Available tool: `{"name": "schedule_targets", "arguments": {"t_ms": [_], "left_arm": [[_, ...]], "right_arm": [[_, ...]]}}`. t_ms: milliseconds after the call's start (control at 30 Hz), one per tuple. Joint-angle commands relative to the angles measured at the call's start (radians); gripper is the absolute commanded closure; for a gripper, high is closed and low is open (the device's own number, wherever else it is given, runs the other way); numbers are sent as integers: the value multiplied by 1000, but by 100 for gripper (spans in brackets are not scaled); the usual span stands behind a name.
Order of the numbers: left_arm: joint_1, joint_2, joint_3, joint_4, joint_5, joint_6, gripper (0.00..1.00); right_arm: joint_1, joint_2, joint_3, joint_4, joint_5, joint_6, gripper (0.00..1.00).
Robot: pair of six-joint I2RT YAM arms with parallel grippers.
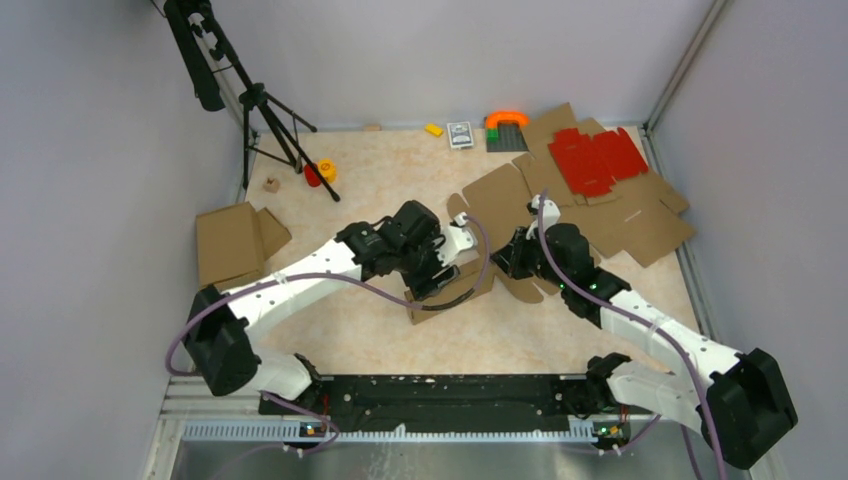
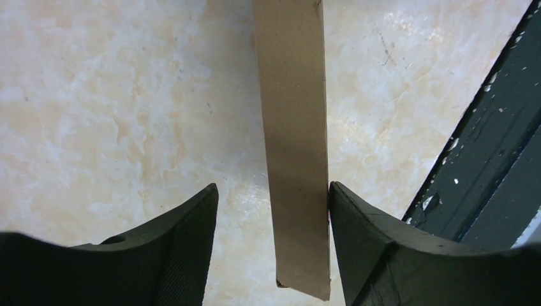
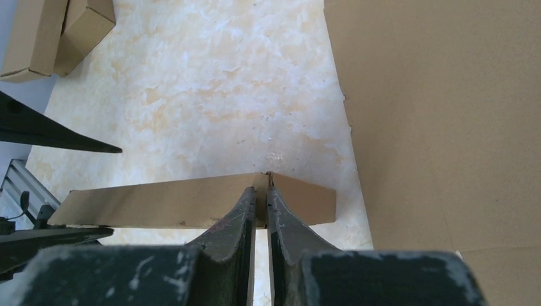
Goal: Fold the paper box
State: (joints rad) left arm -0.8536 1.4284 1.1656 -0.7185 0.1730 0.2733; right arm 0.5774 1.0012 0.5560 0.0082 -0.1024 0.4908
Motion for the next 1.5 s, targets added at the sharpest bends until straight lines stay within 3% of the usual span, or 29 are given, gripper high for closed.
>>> {"name": "schedule_targets", "arguments": {"t_ms": [0, 133, 200, 267, 400, 500, 667, 933, 1033, 1167, 1467], "left_arm": [[-2, -70, 43, 40, 53, -31, 34], [-2, -146, 32, 78, 115, -62, 34], [-2, -195, 27, 84, 110, -88, 39], [-2, -236, 20, 84, 91, -120, 54], [-2, -310, -11, 62, 84, -182, 100], [-3, -341, -42, 23, 146, -200, 100], [-2, -336, -91, -29, 16, -268, 100], [-2, -269, -212, 58, 14, -316, 100], [-2, -215, -205, 26, 75, -318, 100], [-3, -186, -191, -7, 37, -324, 100], [-2, -293, -83, -57, -54, -325, 100]], "right_arm": [[-7, 16, -35, -143, -9, -39, 94], [-7, 26, -23, -148, -6, -42, 94], [-7, 29, -16, -151, -7, -45, 94], [-6, 33, -7, -152, -8, -46, 94], [-7, 46, 9, -157, -10, -52, 94], [-7, 57, 17, -157, -15, -56, 95], [-7, 78, 28, -157, -28, -59, 96], [-7, 90, 38, -161, -35, -63, 97], [-7, 90, 43, -168, -30, -67, 97], [-6, 92, 42, -166, -28, -67, 97], [-7, 106, 64, -163, -25, -70, 97]]}}
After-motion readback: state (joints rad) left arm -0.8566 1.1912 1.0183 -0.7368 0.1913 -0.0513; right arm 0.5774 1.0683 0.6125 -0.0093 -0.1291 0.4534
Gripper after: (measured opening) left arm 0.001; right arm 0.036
